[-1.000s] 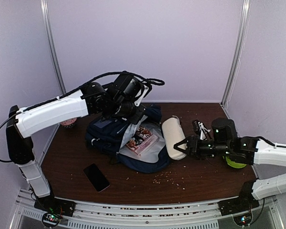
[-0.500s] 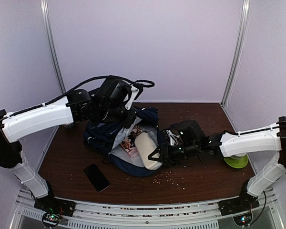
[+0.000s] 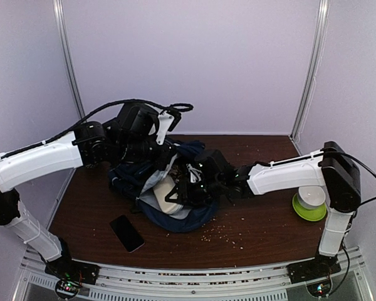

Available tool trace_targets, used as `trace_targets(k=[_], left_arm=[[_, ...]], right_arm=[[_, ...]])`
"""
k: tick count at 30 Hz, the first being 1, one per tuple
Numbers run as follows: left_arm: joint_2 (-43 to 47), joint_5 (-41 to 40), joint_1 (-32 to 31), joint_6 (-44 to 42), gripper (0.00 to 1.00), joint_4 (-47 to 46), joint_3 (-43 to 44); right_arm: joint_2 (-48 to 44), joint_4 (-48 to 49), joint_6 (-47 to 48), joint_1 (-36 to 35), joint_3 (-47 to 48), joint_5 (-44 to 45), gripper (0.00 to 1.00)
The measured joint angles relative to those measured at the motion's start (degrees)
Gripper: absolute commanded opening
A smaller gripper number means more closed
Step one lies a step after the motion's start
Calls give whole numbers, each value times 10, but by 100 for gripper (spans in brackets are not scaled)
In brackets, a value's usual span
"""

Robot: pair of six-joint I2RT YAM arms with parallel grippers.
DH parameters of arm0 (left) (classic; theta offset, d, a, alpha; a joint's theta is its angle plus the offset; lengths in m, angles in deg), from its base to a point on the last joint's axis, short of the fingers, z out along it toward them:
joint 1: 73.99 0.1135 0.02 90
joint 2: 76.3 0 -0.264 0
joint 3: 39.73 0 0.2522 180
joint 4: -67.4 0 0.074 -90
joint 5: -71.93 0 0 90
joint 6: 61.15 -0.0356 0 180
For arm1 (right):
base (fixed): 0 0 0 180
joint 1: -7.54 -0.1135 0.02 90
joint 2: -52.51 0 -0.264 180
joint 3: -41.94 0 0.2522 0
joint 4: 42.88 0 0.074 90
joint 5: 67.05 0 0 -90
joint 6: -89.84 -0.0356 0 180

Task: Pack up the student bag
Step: Place the stationery in the student bag.

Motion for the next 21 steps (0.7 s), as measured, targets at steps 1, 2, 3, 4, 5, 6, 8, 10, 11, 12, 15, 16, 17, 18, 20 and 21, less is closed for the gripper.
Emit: trace_targets(k=[1, 2, 3, 4, 5, 6, 8, 10, 11, 12, 15, 16, 17, 18, 20, 21], left_arm=[[0, 5, 0, 3, 0, 0, -1], [0, 10, 0, 5, 0, 0, -3], [0, 14, 0, 8, 0, 0, -4], [0, 18, 0, 10, 0, 0, -4], [0, 21, 0, 13, 0, 0, -5], [0, 25, 0, 16, 0, -2, -6], [0, 31, 0, 21, 0, -9, -10], [0, 37, 0, 25, 0, -11, -13], [0, 41, 0, 27, 0, -12, -13], [0, 43, 0, 29, 0, -12, -13], [-1, 49, 0, 35, 0, -13, -13], [-1, 51, 0, 37, 0, -13, -14], [-1, 54, 0, 39, 0, -13, -14], [-2, 56, 0, 42, 0, -14, -14], [-2, 59, 0, 48, 0, -18, -19], [-2, 60, 0, 50, 0, -22, -22]], right_arm=[[14, 0, 2, -3, 8, 0, 36], [28, 0, 4, -7, 16, 0, 36], [40, -1, 7, -10, 25, 0, 36], [52, -2, 11, -14, 33, 0, 36], [59, -2, 15, -16, 38, 0, 36], [66, -2, 17, -19, 43, 0, 36], [78, -2, 23, -23, 56, 2, 36], [89, -2, 29, -27, 68, 3, 36], [94, -2, 30, -28, 73, 5, 36], [101, -2, 31, -30, 79, 6, 35], [128, 2, 35, -33, 101, 16, 35], [137, 5, 35, -33, 107, 21, 34], [146, 9, 34, -34, 112, 26, 35], [155, 15, 33, -35, 117, 31, 35], [165, 31, 28, -35, 121, 44, 41], [168, 37, 25, -35, 122, 49, 46]])
